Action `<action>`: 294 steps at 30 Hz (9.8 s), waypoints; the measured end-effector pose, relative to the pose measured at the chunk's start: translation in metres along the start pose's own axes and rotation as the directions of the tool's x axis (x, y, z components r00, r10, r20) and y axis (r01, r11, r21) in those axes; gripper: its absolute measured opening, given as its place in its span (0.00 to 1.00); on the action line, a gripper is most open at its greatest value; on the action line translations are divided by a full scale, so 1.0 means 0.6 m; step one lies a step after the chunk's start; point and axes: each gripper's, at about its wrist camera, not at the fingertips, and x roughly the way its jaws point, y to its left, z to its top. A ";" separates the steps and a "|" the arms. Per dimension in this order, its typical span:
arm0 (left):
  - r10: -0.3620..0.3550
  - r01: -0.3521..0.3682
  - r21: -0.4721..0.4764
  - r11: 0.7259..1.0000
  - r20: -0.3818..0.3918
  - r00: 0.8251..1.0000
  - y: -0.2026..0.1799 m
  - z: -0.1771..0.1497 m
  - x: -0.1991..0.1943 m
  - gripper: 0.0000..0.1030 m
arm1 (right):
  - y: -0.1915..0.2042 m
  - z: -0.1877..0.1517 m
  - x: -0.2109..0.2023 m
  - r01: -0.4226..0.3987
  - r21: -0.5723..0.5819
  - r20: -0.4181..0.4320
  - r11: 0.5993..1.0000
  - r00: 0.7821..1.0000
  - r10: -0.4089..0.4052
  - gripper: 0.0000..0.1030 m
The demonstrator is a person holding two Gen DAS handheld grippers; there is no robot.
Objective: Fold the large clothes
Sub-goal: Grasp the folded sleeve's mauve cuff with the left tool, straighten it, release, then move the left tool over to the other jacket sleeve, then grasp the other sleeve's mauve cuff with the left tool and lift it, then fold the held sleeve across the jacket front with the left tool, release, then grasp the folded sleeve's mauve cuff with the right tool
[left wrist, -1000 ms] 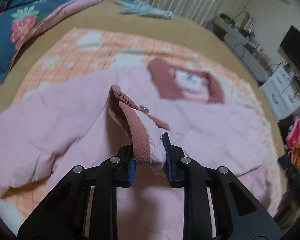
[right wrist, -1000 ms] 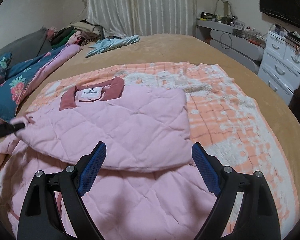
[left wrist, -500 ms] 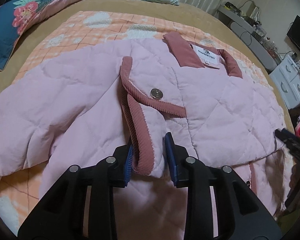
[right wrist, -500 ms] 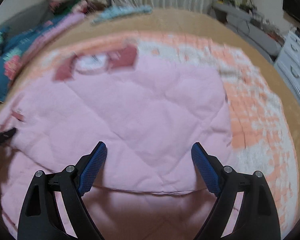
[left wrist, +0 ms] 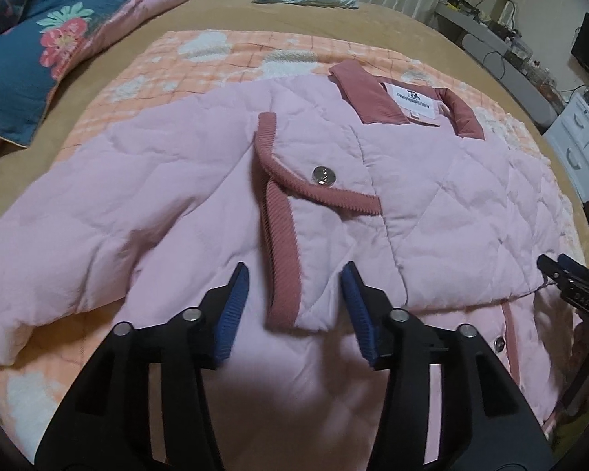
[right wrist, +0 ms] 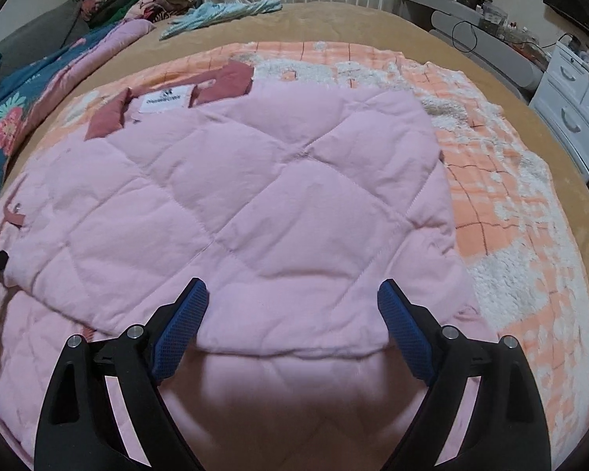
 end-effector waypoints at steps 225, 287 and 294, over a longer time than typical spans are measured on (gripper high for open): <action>-0.119 0.023 0.377 0.926 0.235 0.965 -0.261 0.032 -0.141 0.17 | -0.096 -0.100 -0.285 -0.173 0.223 0.336 0.959 0.937 0.091 0.96; -0.073 0.053 0.107 0.993 0.194 0.978 0.077 0.096 -0.075 0.91 | 0.044 -0.096 -0.060 -0.311 0.200 0.108 0.929 0.950 0.294 0.38; -0.069 0.057 0.064 0.996 0.206 0.976 0.106 0.105 -0.072 0.91 | 0.084 -0.039 -0.149 -0.271 -0.012 0.260 0.963 0.929 0.264 0.18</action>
